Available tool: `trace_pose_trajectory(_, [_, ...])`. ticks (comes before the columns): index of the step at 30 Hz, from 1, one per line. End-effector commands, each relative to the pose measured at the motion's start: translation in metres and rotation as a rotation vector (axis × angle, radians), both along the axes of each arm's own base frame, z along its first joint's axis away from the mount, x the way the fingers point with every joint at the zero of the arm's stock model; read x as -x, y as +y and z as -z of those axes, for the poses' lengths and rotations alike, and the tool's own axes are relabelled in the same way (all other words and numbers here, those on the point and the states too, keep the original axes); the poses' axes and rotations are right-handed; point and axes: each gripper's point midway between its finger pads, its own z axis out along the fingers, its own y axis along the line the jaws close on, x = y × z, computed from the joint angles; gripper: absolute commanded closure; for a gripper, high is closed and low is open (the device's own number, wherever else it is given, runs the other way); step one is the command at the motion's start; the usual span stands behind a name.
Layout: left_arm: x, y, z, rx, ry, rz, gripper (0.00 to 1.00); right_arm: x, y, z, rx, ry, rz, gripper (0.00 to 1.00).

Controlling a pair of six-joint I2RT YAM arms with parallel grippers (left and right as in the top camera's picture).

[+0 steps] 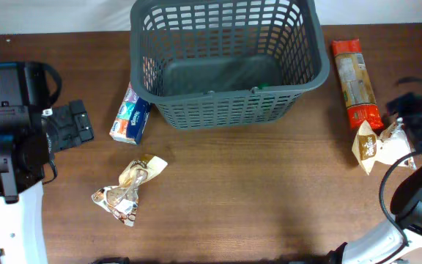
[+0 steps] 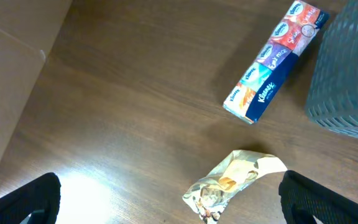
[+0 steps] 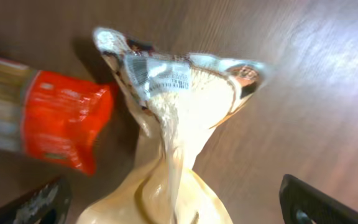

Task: Pack container
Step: 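Grasp the clear white rice bag with the right gripper, then lift the rice bag and carry it over the basket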

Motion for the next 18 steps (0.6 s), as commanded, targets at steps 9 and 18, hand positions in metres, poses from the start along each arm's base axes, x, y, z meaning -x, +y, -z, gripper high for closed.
trace_pose_trajectory(9, [0.0, 0.0, 0.001, 0.011, 0.002, -0.008, 0.01, 0.022, 0.028, 0.079, -0.098, 0.032, -0.003, 0.01])
trace_pose_trajectory(18, [0.0, 0.0, 0.001, 0.011, 0.002, -0.008, 0.01, 0.033, 0.035, 0.108, -0.1, 0.038, -0.011, 0.01])
